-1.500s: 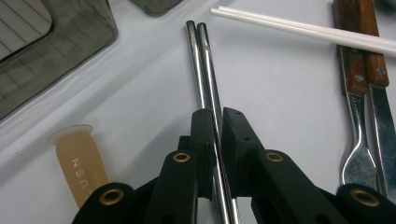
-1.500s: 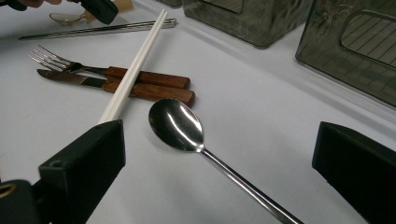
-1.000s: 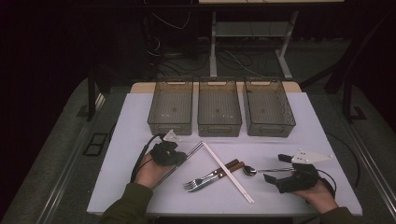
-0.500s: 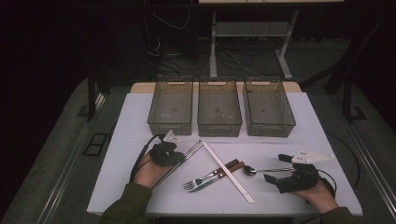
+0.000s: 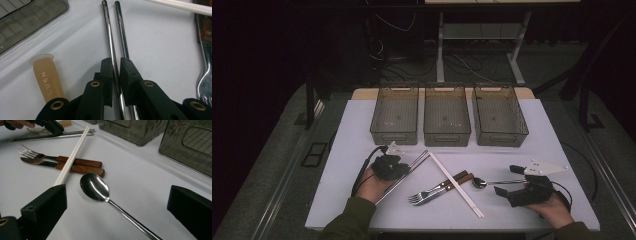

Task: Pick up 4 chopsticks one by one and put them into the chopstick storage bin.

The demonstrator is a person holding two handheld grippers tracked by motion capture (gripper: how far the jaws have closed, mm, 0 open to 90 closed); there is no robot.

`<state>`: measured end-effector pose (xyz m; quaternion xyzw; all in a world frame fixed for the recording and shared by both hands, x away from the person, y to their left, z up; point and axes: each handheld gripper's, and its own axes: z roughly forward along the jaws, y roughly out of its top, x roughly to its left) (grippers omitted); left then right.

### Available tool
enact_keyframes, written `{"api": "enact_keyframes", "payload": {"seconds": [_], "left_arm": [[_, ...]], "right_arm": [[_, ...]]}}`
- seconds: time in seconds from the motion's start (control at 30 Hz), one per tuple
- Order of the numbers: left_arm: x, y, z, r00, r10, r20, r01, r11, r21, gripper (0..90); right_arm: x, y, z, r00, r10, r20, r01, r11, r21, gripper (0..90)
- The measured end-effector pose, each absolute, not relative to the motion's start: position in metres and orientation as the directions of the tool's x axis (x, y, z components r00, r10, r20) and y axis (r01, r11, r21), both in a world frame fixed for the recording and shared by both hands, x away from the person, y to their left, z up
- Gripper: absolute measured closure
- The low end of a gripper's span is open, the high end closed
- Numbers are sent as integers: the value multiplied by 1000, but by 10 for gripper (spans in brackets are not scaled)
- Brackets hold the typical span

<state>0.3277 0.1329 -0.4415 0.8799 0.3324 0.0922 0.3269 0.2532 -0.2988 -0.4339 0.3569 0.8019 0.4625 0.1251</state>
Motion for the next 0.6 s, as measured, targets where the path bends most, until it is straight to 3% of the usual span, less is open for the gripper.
{"api": "enact_keyframes", "payload": {"seconds": [0.6], "left_arm": [[325, 136, -446, 732, 676, -86, 547, -506, 667, 850]], "right_arm": [[253, -298, -434, -713, 689, 129, 458, 318, 830, 28]]}}
